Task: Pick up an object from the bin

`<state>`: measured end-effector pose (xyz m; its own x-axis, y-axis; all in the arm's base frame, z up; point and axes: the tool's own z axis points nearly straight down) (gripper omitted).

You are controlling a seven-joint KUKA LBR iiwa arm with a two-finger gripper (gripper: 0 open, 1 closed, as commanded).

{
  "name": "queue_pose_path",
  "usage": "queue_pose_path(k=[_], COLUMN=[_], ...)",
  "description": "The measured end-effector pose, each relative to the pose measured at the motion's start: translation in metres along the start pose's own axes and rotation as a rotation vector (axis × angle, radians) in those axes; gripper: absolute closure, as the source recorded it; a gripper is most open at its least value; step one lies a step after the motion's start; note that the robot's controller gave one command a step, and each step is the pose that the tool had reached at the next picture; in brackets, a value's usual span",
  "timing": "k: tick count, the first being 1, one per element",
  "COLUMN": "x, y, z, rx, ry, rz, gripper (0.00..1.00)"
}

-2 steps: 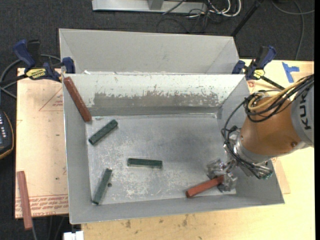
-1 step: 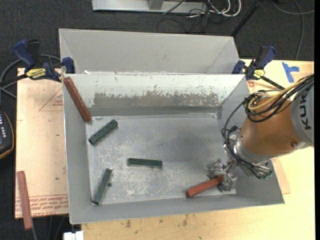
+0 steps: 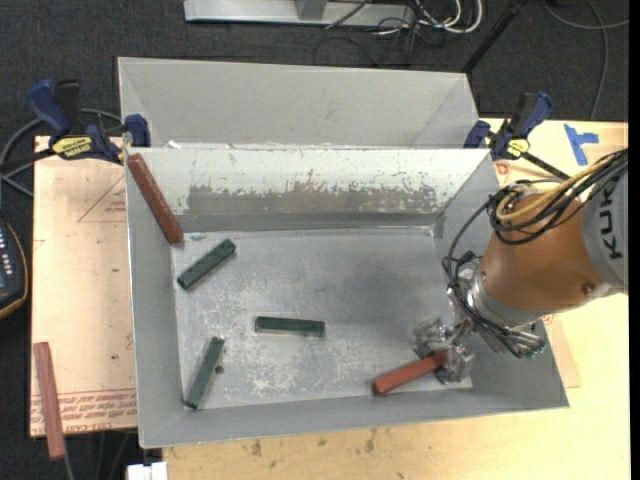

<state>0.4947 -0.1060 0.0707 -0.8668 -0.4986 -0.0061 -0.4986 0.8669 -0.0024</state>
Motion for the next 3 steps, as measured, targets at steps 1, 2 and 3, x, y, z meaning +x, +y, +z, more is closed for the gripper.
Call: queue_pose_path(k=[1, 2, 3], x=[0.0000, 0.0000, 0.0000], y=[0.0000, 0.0000, 0.0000], z=[0.0000, 0.0000, 0.0000], rx=[0.000, 0.000, 0.000], ry=[0.000, 0.000, 0.000], rz=[0.000, 0.000, 0.000], gripper=[1.00, 1.00, 1.00])
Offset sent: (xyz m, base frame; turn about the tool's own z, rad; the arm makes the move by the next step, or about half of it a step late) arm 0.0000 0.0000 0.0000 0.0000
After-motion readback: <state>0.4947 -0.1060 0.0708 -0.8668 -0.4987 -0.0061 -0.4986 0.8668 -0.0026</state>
